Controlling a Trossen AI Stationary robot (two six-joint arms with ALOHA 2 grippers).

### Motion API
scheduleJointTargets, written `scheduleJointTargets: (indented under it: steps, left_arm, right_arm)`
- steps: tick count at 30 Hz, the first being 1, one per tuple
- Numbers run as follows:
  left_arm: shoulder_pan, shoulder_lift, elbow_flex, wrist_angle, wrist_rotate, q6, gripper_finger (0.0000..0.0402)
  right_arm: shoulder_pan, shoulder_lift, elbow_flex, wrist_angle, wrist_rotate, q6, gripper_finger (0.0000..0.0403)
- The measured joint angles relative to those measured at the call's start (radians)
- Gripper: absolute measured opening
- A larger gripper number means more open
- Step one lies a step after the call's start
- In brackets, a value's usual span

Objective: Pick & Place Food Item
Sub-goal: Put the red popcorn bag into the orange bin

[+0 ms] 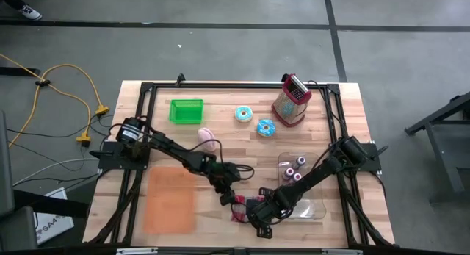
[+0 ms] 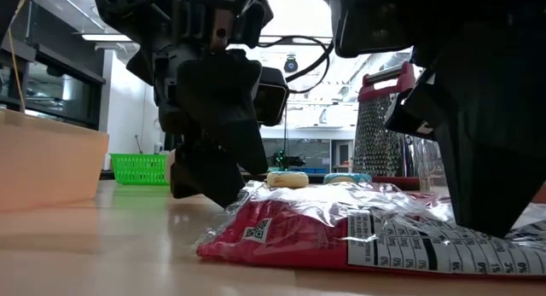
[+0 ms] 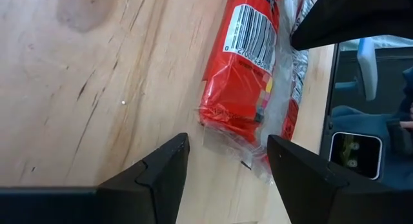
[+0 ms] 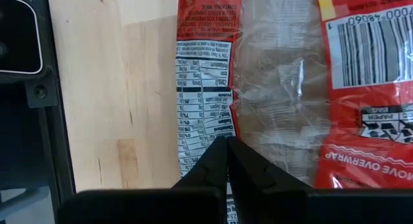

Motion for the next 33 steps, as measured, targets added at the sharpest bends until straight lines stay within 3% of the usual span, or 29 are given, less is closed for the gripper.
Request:
scheduleJointTargets:
  steps: [19, 25, 33]
  left_arm:
    - [-0.011, 0.018, -0.003, 0.107, -0.058, 0.0, 0.0209]
    - [-0.01, 0.079, 0.002, 0.237, 0.038, -0.057, 0.0209]
    - [0.0, 0.089, 0.001, 0.237, 0.127, -0.086, 0.0209]
  right_arm:
    - [-0.004, 0.002, -0.002, 0.005, -0.007, -0.01, 0.0002]
    - [-0.008, 0.003, -0.004, 0.015, -0.008, -0.02, 0.0002]
    - [-0.01, 0.004, -0.004, 0.016, -0.009, -0.027, 0.0002]
